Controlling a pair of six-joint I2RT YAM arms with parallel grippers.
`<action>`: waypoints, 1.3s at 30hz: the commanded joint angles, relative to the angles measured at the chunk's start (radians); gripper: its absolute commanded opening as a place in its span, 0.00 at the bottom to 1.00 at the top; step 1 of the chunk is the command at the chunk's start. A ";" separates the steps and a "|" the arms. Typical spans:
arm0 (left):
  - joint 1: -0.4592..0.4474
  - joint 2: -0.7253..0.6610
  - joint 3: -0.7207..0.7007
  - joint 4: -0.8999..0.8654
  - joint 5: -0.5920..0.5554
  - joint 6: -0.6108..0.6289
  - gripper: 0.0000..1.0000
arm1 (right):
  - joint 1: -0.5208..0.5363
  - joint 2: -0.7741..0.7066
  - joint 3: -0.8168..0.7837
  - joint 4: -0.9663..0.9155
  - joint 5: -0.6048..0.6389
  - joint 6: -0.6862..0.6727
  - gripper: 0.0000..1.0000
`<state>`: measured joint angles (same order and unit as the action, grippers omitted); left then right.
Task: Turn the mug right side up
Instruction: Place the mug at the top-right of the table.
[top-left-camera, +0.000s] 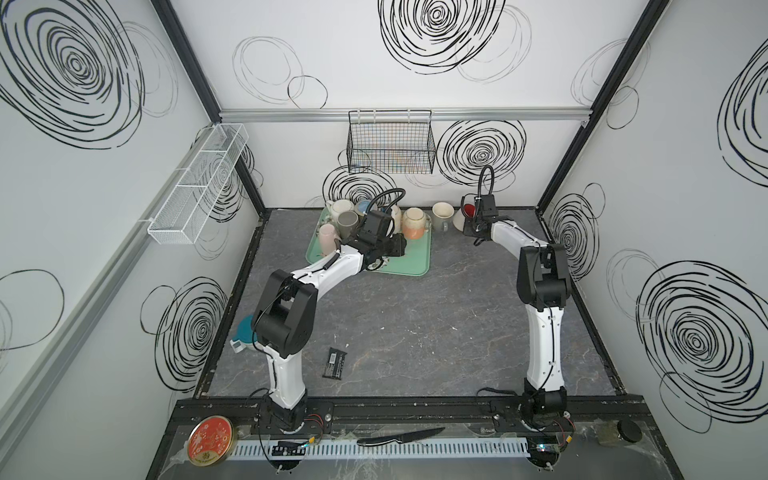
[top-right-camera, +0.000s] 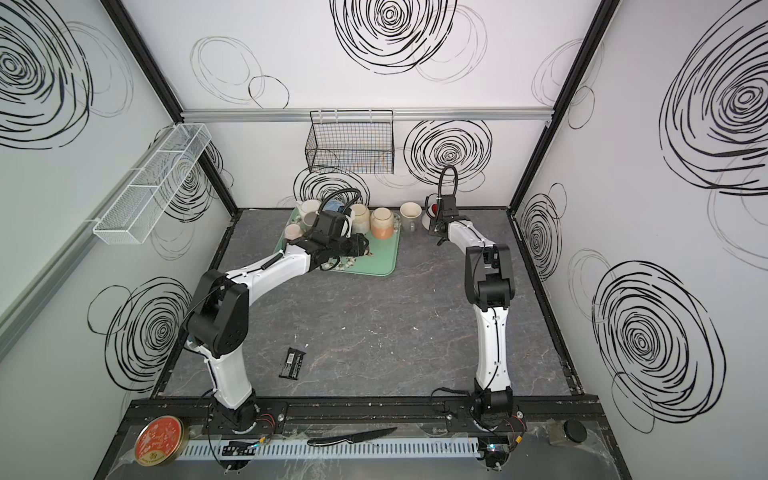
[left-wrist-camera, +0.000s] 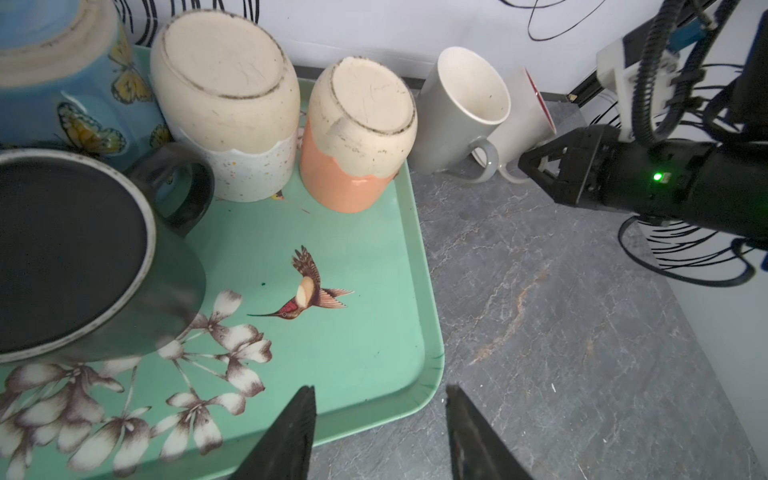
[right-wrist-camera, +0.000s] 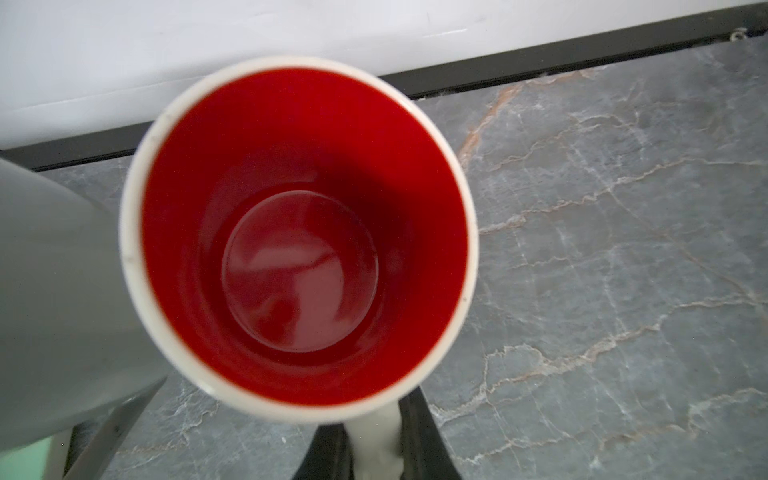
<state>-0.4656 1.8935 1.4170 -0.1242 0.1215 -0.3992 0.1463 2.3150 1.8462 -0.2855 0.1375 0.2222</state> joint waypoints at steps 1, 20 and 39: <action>0.016 0.004 -0.028 0.042 0.024 0.020 0.55 | -0.005 -0.009 0.038 0.004 0.014 -0.003 0.15; 0.060 -0.055 -0.111 0.060 0.047 0.040 0.55 | -0.007 -0.051 -0.046 0.099 -0.106 0.052 0.30; 0.082 -0.100 -0.126 0.005 0.038 0.067 0.55 | -0.007 -0.024 0.001 0.115 -0.179 0.073 0.33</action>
<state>-0.3962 1.8339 1.2865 -0.1162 0.1593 -0.3588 0.1448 2.3081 1.8175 -0.1974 -0.0311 0.2829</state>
